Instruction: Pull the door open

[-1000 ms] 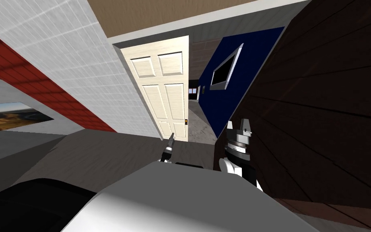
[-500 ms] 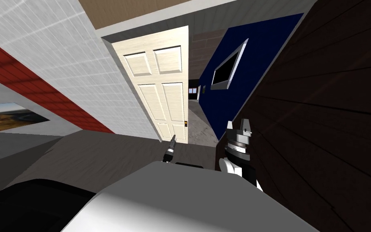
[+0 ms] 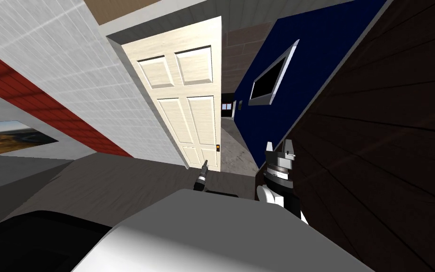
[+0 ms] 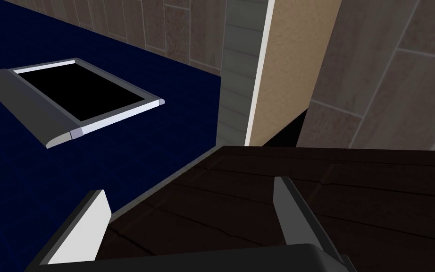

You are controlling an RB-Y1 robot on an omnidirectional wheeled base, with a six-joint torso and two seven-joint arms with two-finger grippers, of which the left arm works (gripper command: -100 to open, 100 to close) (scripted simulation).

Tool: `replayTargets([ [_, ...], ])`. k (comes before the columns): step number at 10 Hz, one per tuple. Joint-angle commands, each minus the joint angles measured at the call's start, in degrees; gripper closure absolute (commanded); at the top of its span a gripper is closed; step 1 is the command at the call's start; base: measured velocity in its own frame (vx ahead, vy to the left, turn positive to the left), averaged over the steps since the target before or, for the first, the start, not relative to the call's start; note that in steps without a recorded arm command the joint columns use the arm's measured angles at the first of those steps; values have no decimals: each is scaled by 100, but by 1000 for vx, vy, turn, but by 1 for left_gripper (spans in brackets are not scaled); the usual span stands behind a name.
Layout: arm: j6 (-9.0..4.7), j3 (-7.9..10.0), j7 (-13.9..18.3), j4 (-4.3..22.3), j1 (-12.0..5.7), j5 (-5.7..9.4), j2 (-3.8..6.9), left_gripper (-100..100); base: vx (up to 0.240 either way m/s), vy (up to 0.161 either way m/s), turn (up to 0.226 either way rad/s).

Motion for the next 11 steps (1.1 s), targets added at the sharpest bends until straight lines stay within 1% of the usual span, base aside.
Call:
replayTargets([
  [1, -53, -34, -34, 162, -21, 10, -65, -100, 177, -33, 51],
  [3, -108, -67, -66, 370, -68, 25, -139, -100, 199, -60, 44],
  [5, -148, -91, -89, 520, -102, 36, -204, -100, 212, -67, 49],
  [8, -194, -118, -115, 690, -141, 48, -285, -100, 184, -104, 39],
  [9, -180, -111, -113, 652, -137, 45, -274, -100, 87, -52, 14],
  [10, -157, -82, -113, 667, -141, 56, -147, -100, -48, 47, -190],
  [11, -146, -62, -111, 673, -141, 62, -67, -100, -97, 108, -270],
])
